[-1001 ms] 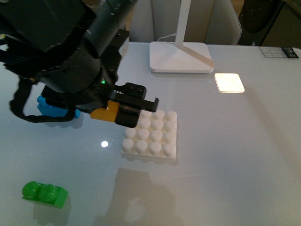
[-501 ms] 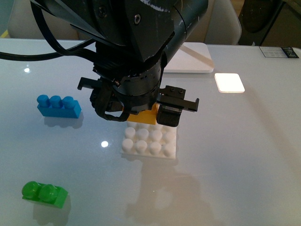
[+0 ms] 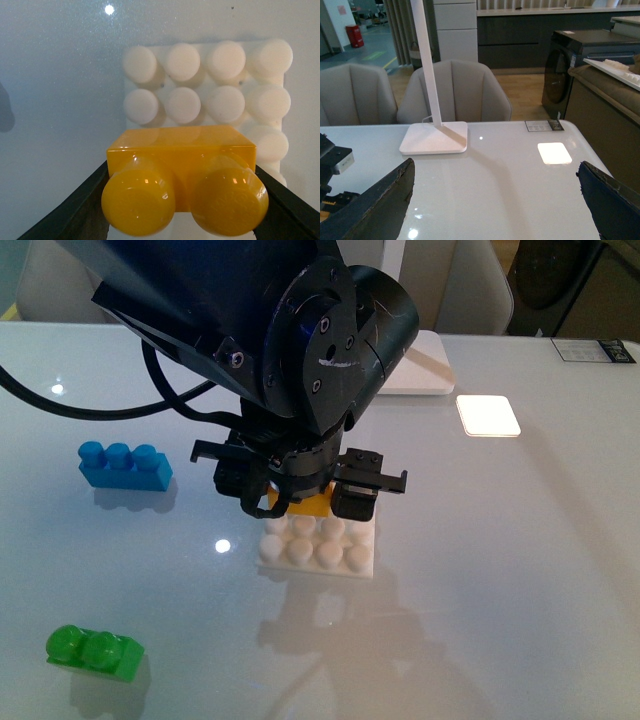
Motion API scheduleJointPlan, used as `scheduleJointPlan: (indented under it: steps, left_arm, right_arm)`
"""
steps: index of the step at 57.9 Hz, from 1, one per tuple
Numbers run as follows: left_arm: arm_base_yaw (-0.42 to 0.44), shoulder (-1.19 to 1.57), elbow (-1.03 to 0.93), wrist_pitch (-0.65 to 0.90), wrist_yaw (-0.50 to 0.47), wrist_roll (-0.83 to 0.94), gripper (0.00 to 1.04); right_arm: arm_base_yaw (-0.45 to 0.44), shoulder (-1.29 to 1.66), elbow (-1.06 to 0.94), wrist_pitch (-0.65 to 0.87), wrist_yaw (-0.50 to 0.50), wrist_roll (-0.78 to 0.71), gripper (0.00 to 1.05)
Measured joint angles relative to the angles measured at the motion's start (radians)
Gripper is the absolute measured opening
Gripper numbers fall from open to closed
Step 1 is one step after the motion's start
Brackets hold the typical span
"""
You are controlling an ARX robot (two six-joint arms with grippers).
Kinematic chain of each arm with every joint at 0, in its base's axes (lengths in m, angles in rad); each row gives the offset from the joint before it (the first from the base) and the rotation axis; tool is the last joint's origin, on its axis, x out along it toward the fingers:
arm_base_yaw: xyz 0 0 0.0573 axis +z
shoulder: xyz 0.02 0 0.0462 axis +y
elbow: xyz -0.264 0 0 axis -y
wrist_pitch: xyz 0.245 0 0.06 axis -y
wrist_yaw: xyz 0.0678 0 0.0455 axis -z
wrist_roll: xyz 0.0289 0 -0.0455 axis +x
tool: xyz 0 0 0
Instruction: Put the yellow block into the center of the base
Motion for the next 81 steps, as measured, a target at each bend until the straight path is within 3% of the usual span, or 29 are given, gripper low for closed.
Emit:
scheduleJointPlan:
  steps: [81]
  left_arm:
    - [-0.015,0.095,0.084,0.016,0.038,-0.02,0.64]
  right_arm:
    - [0.0,0.0,0.0,0.0,0.0,0.0,0.96]
